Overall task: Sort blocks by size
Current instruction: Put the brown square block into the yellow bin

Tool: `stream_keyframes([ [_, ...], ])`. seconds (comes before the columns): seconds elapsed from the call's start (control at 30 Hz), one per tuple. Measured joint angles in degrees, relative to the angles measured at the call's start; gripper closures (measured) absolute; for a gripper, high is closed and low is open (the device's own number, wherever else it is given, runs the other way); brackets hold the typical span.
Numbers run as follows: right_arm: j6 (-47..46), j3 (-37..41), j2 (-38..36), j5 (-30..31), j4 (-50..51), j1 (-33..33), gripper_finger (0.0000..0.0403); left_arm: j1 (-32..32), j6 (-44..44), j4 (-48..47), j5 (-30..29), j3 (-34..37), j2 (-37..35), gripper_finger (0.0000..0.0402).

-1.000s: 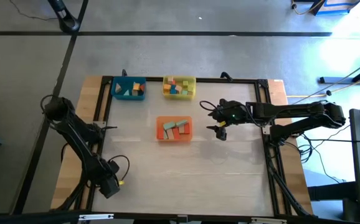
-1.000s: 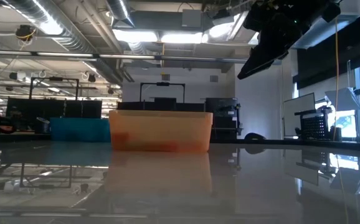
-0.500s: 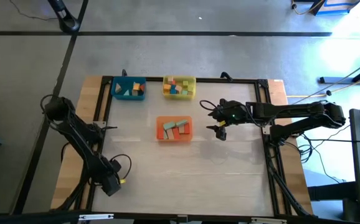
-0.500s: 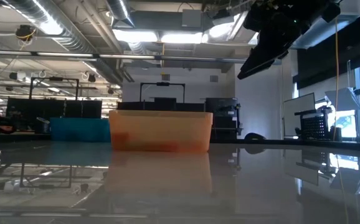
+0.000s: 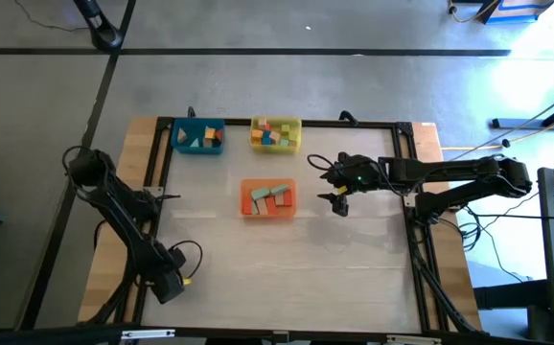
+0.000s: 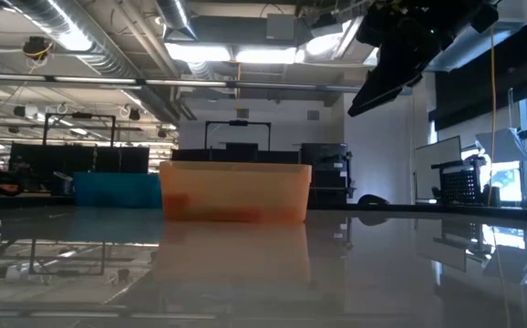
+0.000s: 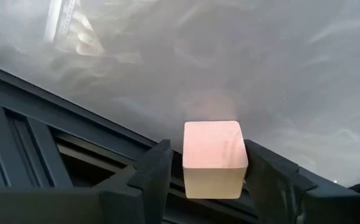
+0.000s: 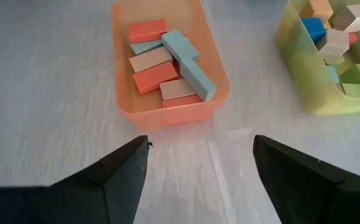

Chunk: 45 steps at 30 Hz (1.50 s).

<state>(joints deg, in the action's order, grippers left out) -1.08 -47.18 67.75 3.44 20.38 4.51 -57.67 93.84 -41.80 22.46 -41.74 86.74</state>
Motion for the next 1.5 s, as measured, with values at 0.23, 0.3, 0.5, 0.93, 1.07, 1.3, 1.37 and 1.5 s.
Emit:
stream_keyframes([
  [0.23, 0.04, 0.00, 0.02, 0.00, 0.03, 0.00, 0.0114, -0.11, -2.56, 1.90, 0.51, 0.02, 0.17, 0.0274],
  [0.3, 0.04, 0.00, 0.02, 0.00, 0.18, 0.00, 0.0114, -0.25, -2.64, 2.31, 0.34, -0.01, 0.13, 0.0287],
  [0.5, 0.01, 0.00, 0.02, 0.00, 0.93, 0.00, 0.0114, -0.11, -3.26, 1.57, 0.41, 0.00, 0.13, 0.0287],
  [0.93, -0.16, 0.00, 0.00, 0.00, 3.32, 0.00, 0.0114, 5.72, -10.22, 0.16, 0.03, -2.58, -0.39, 0.0286],
  [1.07, -0.29, 0.00, 0.00, 0.00, 3.87, 0.00, 0.0114, 7.58, -11.95, 0.27, -0.04, -3.44, -0.41, 0.0286],
  [1.3, -0.49, 0.00, -0.04, 0.00, 3.96, 0.00, 0.0114, 10.88, -15.47, 0.26, -4.12, -4.20, -3.29, 0.0286],
  [1.37, -0.55, 0.00, -0.04, 0.00, 4.06, -0.02, 0.0114, 12.03, -16.93, 0.17, -5.98, -4.22, -4.61, 0.0285],
  [1.5, -0.57, 0.00, -0.04, 0.00, 4.04, 0.00, 0.0114, 14.85, -20.93, -0.23, -9.53, -4.24, -7.39, 0.0286],
])
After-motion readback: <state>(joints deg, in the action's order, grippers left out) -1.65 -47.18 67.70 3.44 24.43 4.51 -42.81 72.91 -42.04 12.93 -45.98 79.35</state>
